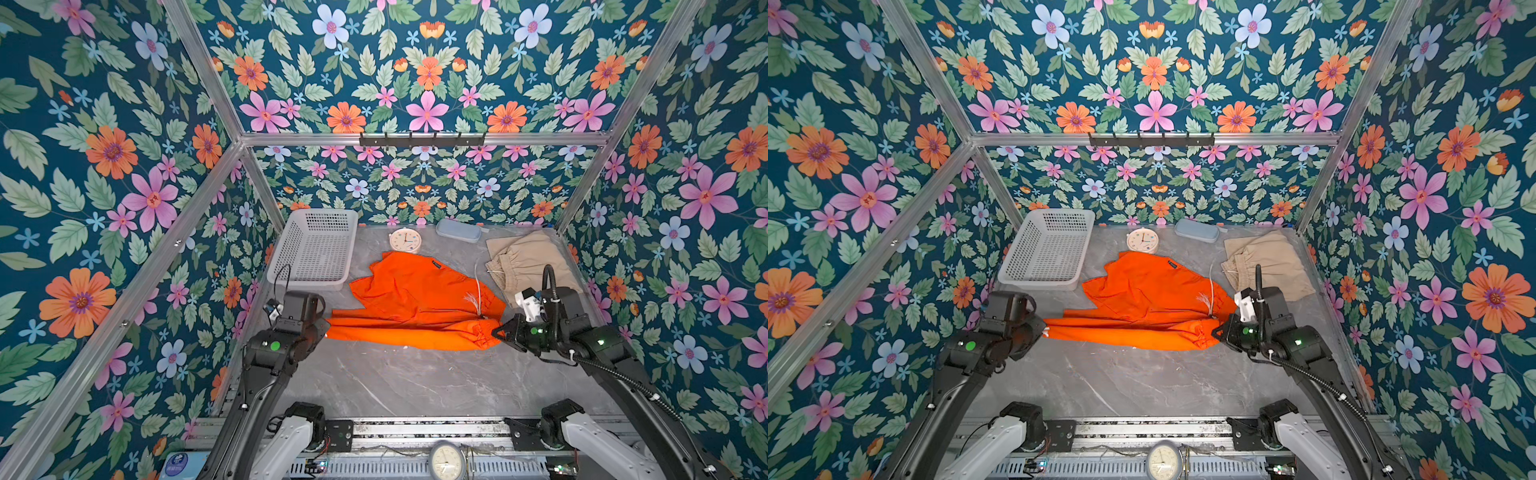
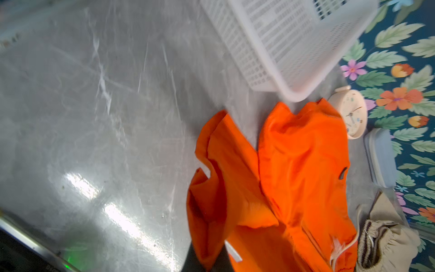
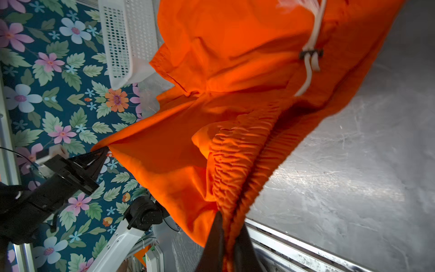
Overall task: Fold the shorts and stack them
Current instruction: 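Lift the orange shorts high with both grippers, stretching them between the grippers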
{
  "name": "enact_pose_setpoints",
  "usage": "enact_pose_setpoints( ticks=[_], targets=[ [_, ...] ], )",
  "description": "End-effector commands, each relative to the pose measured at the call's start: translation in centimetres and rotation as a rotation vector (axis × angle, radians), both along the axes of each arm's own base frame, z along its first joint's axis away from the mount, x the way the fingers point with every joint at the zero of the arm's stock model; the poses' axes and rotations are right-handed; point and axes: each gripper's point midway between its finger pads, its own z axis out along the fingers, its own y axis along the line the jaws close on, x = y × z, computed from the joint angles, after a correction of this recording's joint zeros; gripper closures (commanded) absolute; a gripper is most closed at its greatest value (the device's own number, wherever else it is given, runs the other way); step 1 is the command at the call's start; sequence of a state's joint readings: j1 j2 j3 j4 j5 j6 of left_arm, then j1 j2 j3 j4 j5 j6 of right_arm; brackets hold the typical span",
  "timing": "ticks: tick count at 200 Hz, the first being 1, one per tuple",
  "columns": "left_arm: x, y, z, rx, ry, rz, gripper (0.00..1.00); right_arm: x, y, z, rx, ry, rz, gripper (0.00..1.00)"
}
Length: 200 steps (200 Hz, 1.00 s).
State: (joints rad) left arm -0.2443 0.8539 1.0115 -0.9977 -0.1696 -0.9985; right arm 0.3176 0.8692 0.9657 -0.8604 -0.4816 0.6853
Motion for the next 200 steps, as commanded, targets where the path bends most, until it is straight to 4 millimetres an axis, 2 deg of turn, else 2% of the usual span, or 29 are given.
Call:
enact_pose_setpoints(
  ticks=[1,31,56,82,106,140,164,181,200],
  targets=[
    [1.6,1.4,4.1,0.179,-0.052,-0.063,1.0,0.9,-0.7,2.3,-0.096,-0.072,0.035,1.0],
    [4.4,1.3,11.2,0.279,-0.179,-0.135,1.0,2.9,-0.5,8.9,-0.127,-0.239,0.076,1.0],
    [5.9,1.3,16.8,0.359,-0.282,-0.177,1.0,3.9,-0.5,14.9,-0.146,-0.387,0.099,1.0],
    [6.5,1.8,22.5,0.452,-0.381,-0.19,1.0,3.8,-0.2,21.1,-0.135,-0.538,0.134,1.0],
    [6.0,2.7,27.2,0.541,-0.469,-0.168,1.0,2.8,0.3,25.5,-0.108,-0.629,0.183,1.0],
    [3.9,4.3,32.5,0.633,-0.574,-0.115,1.0,1.0,1.1,29.7,-0.05,-0.714,0.254,1.0],
    [2.5,4.9,34.9,0.663,-0.64,-0.083,1.0,-0.4,1.7,32.0,0.006,-0.775,0.308,1.0],
    [2.6,4.9,35.4,0.667,-0.661,-0.076,1.0,-0.5,2.1,32.9,0.025,-0.814,0.323,1.0],
    [4.6,3.9,34.6,0.65,-0.636,-0.116,1.0,1.5,2.4,32.2,0.013,-0.788,0.308,1.0]
  ],
)
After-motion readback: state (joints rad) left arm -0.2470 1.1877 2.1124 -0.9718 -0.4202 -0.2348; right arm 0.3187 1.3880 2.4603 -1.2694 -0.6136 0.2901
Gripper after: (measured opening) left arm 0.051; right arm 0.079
